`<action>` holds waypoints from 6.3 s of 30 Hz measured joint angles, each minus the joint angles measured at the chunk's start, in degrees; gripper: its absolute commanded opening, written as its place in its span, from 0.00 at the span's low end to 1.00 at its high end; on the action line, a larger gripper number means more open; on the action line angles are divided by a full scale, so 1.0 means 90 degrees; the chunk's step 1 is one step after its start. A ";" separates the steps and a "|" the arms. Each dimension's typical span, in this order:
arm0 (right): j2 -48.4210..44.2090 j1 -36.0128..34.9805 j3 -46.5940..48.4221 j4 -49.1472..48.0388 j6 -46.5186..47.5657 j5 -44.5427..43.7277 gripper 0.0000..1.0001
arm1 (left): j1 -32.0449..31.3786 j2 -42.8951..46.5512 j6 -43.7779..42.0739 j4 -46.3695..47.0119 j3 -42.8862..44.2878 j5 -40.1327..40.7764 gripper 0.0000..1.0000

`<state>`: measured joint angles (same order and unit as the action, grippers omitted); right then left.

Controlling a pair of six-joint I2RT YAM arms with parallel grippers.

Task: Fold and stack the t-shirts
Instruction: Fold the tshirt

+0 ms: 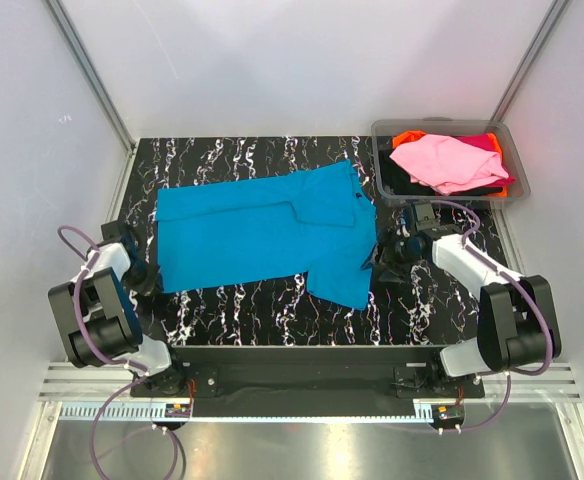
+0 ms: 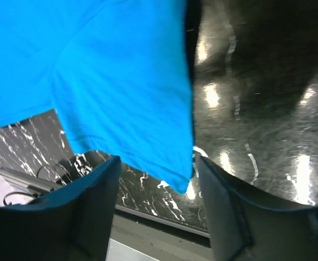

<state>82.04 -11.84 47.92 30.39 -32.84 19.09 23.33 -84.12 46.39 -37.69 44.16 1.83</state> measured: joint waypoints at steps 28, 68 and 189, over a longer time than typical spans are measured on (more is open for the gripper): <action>0.1018 0.0138 -0.0406 -0.0731 -0.0510 0.0381 0.41 | 0.0000 0.0600 -0.0699 0.0138 -0.0423 -0.0214 0.00; -0.1474 0.0136 -0.0391 0.0916 -0.0461 0.0024 0.00 | 0.0007 0.2074 -0.0498 -0.1088 -0.0508 0.0206 0.00; 0.5632 -0.2222 0.7276 0.1494 0.0597 -0.1207 0.21 | -0.1462 -0.1780 -0.1345 0.0015 0.2560 -0.0882 0.42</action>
<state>132.73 -31.83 113.40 43.83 -27.46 8.23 10.17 -100.14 34.28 -37.56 67.20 -6.11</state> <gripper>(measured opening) 0.215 0.423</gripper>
